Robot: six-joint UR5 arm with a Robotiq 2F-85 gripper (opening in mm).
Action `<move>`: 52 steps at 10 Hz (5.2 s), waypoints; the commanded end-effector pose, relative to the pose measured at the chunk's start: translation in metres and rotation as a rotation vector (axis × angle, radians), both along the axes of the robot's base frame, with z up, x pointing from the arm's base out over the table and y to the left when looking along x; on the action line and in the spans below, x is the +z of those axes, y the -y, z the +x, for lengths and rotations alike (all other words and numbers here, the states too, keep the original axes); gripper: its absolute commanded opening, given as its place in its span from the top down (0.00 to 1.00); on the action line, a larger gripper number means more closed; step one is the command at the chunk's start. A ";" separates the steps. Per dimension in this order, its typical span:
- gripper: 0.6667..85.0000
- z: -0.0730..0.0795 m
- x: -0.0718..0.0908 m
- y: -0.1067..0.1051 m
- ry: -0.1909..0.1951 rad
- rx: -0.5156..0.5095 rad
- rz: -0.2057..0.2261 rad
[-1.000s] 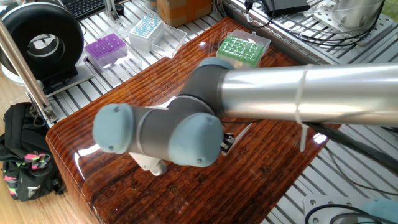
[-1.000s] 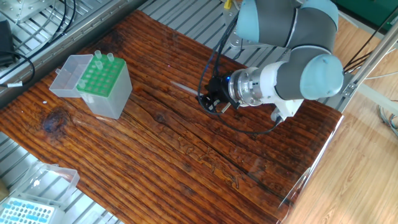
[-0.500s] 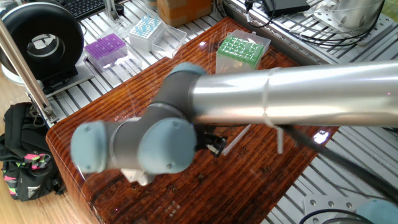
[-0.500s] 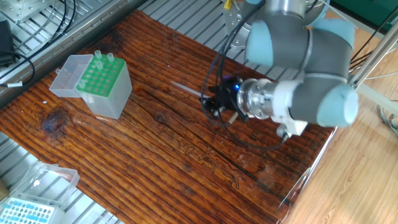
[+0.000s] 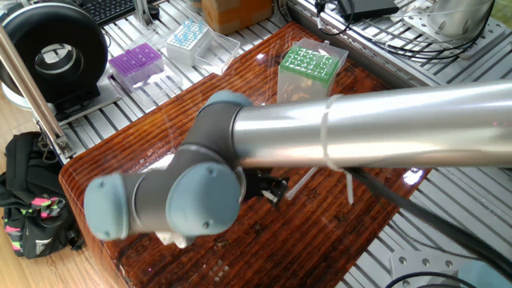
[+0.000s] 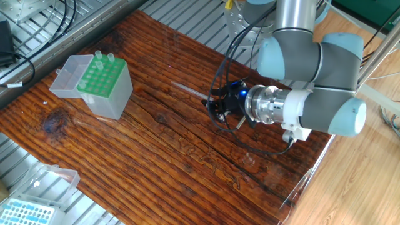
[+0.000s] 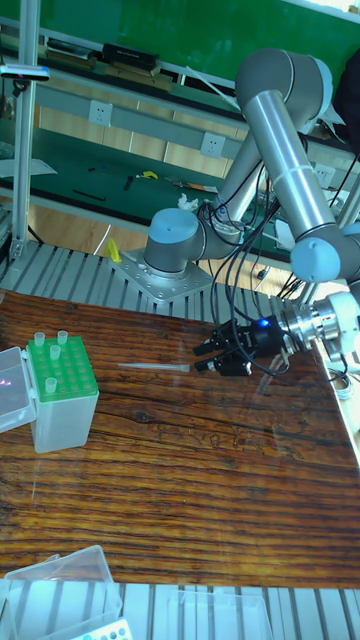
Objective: Insert a large pipette tip into the holder for large pipette tips
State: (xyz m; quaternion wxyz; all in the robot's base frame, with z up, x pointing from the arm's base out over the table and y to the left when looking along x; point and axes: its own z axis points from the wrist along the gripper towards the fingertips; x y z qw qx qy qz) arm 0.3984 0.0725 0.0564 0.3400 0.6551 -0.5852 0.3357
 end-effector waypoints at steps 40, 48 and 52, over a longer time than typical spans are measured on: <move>0.92 -0.033 -0.046 0.009 -0.045 -0.066 0.087; 1.00 -0.031 0.017 -0.012 -0.113 -0.083 0.104; 1.00 -0.001 0.052 -0.035 -0.041 -0.085 0.209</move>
